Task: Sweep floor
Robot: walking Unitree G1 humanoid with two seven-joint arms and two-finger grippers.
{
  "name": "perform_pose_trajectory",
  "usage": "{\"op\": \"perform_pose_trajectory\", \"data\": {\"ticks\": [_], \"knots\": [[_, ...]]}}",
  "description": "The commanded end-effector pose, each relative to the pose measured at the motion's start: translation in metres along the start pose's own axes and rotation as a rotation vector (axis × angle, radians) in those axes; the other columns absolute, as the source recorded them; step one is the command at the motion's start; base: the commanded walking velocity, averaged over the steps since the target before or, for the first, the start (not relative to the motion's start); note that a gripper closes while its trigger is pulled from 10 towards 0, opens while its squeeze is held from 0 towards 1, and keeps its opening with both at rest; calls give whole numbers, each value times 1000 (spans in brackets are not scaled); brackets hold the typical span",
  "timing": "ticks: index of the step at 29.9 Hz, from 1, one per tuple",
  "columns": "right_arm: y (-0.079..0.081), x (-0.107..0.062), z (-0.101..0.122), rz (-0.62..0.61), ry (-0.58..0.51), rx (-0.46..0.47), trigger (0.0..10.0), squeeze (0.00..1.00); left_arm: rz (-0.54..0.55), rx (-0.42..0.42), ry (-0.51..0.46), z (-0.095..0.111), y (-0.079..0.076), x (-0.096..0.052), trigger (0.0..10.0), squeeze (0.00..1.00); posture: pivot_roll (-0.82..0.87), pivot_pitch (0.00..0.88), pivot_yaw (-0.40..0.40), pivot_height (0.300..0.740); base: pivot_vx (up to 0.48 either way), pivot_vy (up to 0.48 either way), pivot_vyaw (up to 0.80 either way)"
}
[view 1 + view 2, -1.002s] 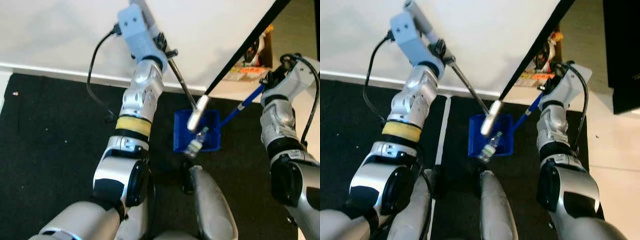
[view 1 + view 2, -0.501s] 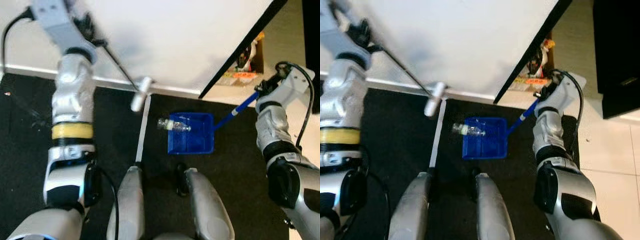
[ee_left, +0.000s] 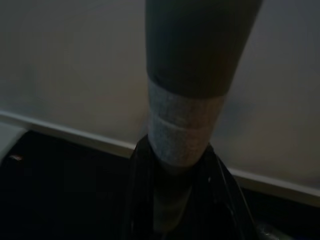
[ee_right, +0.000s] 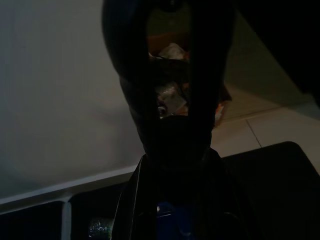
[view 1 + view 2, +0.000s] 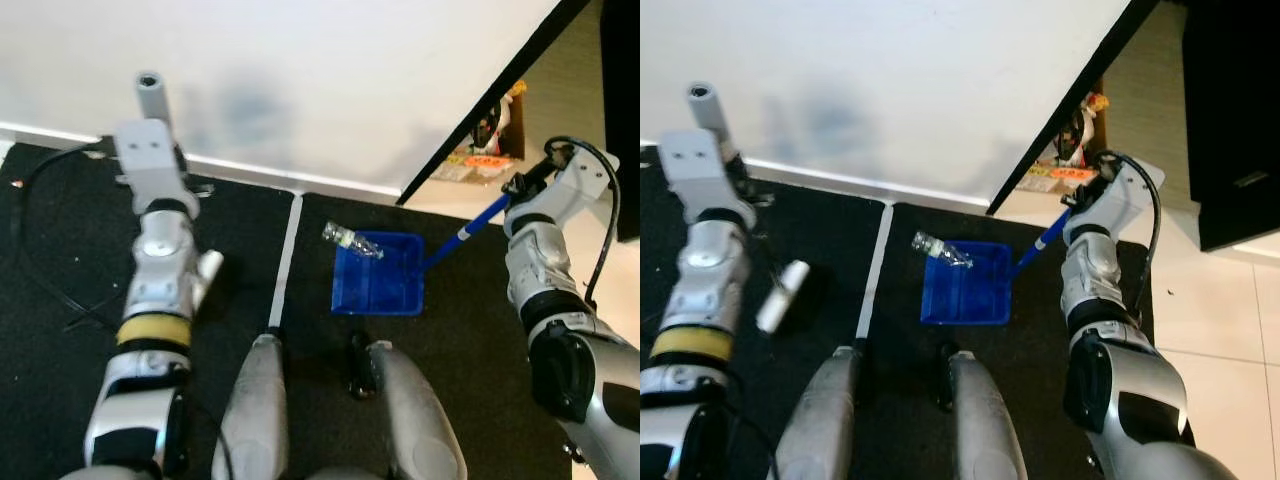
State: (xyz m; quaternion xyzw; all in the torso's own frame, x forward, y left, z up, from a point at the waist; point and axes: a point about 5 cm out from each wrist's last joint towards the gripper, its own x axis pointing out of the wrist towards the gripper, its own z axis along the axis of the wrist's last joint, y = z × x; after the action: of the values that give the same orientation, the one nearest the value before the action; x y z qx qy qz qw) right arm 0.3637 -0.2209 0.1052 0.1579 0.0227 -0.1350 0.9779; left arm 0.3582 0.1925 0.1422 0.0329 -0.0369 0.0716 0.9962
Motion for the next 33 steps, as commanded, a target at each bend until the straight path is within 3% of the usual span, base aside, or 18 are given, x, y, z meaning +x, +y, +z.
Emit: {"op": "perform_pose_trajectory", "data": {"ticks": [1, 2, 3, 6, 7, 13, 20, 29, 30, 31, 33], "knots": [[10, -8, -21, 53, 70, 89, 10000, 0, -66, -19, -36, 3, -26, 1, 10000, 0, 76, 363, -78, 740, 0, 0, 0], [10, -8, -21, 53, 70, 89, 10000, 0, -66, -19, -36, 3, -26, 1, 10000, 0, 76, 363, -78, 740, 0, 0, 0], [17, -9, -24, 74, 68, 163, 10000, 0, -88, -83, -34, 5, -48, 3, 10000, 0, 61, 377, -70, 740, 0, 0, 0], [20, -9, -25, 84, 67, 195, 10000, 0, -90, -107, -39, 6, -55, 3, 10000, 0, 59, 378, -68, 740, 0, 0, 0], [33, -13, -30, 147, 82, 240, 10000, 0, -112, -160, -52, 11, -72, 4, 10000, 0, 52, 382, -62, 740, 0, 0, 0], [49, -19, -40, 228, 109, 222, 10000, 0, -131, -189, -71, 17, -87, 6, 10000, 0, 59, 379, -60, 740, 0, 0, 0], [51, -25, -51, 210, 140, 230, 10000, 0, -145, -186, -79, 14, -94, 3, 10000, 0, 71, 371, -62, 740, 0, 0, 0], [49, -26, -53, 174, 143, 296, 10000, 0, -230, -182, -126, 16, -83, -5, 10000, 0, 89, 349, -43, 740, 0, 0, 0], [47, -26, -53, 164, 140, 304, 10000, 0, -267, -154, -146, 16, -71, -11, 10000, 0, 96, 343, -37, 740, 0, 0, 0], [47, -26, -53, 164, 140, 304, 10000, 0, -267, -154, -146, 16, -71, -11, 10000, 0, 96, 343, -37, 740, 0, 0, 0], [40, -26, -54, 138, 132, 319, 10000, 0, -313, -93, -153, 11, -36, -30, 10000, 0, 115, 321, -24, 740, 0, 0, 0]]}}
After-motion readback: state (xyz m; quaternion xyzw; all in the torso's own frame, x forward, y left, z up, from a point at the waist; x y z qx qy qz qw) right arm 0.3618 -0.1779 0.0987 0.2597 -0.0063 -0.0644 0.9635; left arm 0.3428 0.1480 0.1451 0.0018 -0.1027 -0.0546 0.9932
